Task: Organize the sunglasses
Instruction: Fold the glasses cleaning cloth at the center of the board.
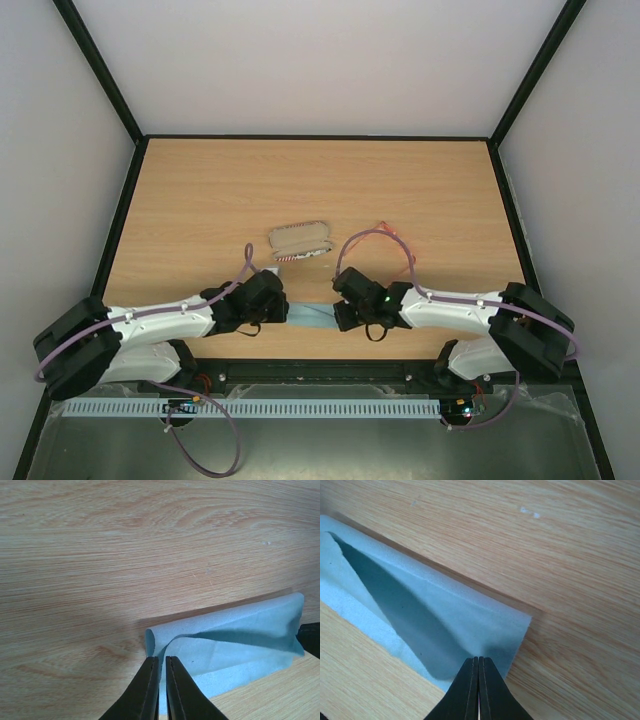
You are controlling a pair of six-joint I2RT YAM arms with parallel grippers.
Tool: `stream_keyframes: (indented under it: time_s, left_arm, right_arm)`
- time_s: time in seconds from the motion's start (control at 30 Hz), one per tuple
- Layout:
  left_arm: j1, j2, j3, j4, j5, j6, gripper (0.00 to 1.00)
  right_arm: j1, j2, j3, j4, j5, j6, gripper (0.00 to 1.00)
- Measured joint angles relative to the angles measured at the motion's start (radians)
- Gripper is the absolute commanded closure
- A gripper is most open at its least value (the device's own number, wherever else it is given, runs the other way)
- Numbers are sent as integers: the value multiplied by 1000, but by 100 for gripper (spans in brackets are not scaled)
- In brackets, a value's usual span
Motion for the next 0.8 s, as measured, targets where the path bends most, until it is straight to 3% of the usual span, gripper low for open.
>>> stream_keyframes:
  time_s: [0.33, 0.53, 0.6, 0.73, 0.8]
  left_arm:
    - [0, -8, -5, -10, -3, -4, 92]
    - [0, -17, -5, -13, -7, -5, 91]
    - [0, -21, -5, -16, -9, -8, 89]
    - [0, -31, -5, -42, -23, -18, 61]
    - [0, -37, -4, -66, -30, -19, 41]
  right_arm:
    - [38, 0, -2, 14, -1, 0, 96]
    - [48, -6, -19, 14, 0, 12, 73]
    - [50, -29, -27, 11, 2, 24, 70]
    - [51, -130, -46, -13, 6, 42, 70]
    - [51, -189, -53, -34, 11, 53, 71]
